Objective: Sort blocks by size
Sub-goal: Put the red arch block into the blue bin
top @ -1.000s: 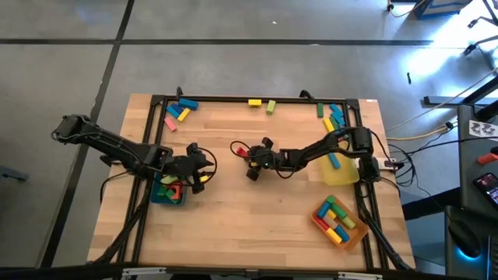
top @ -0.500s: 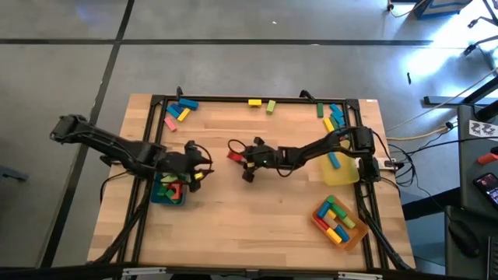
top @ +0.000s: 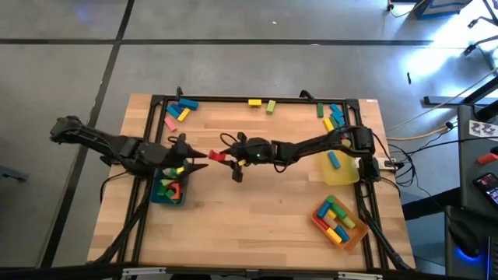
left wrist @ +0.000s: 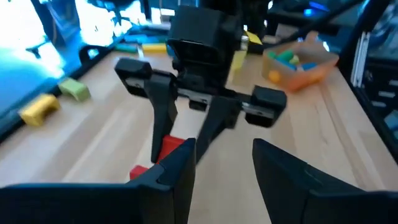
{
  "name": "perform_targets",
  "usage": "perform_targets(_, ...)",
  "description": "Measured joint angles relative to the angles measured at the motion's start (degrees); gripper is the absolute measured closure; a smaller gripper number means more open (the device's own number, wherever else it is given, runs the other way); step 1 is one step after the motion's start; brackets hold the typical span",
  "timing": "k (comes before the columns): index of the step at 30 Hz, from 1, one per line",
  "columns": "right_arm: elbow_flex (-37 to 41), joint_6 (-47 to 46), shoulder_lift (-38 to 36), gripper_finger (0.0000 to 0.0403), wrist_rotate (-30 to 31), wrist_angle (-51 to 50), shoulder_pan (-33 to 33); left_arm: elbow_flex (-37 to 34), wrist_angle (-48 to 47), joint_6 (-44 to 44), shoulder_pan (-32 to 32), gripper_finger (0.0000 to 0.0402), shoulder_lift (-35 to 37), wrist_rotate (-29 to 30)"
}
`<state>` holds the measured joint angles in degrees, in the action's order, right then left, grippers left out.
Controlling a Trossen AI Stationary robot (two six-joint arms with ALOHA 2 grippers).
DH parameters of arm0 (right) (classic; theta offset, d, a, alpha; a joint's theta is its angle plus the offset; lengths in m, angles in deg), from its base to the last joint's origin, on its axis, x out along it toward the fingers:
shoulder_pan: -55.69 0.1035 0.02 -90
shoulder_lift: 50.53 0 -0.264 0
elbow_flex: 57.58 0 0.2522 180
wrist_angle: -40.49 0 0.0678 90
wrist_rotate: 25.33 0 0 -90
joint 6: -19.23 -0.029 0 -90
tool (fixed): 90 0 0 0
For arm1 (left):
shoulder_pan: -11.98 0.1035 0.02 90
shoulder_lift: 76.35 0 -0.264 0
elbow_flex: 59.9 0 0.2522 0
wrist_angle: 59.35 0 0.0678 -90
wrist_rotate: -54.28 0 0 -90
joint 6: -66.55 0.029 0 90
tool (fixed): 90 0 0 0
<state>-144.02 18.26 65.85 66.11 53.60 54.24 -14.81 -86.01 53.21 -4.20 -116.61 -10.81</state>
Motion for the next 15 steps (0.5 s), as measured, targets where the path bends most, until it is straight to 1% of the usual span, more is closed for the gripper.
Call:
perform_targets(4,-3.19,1.28,0.67,0.0245,-1.42,0.03,0.0,0.0,0.73,2.28,0.0,0.0259,2.45,1.71)
perform_targets(10,-8.91,1.46,4.62,0.0262,-4.65,0.02,0.0,-0.01,3.44,5.28,0.16,0.0259,4.32,2.53)
perform_targets(15,-14.66,1.22,9.48,0.0245,-7.03,-0.09,0.41,0.0,5.36,7.53,0.72,0.0259,4.75,2.65)
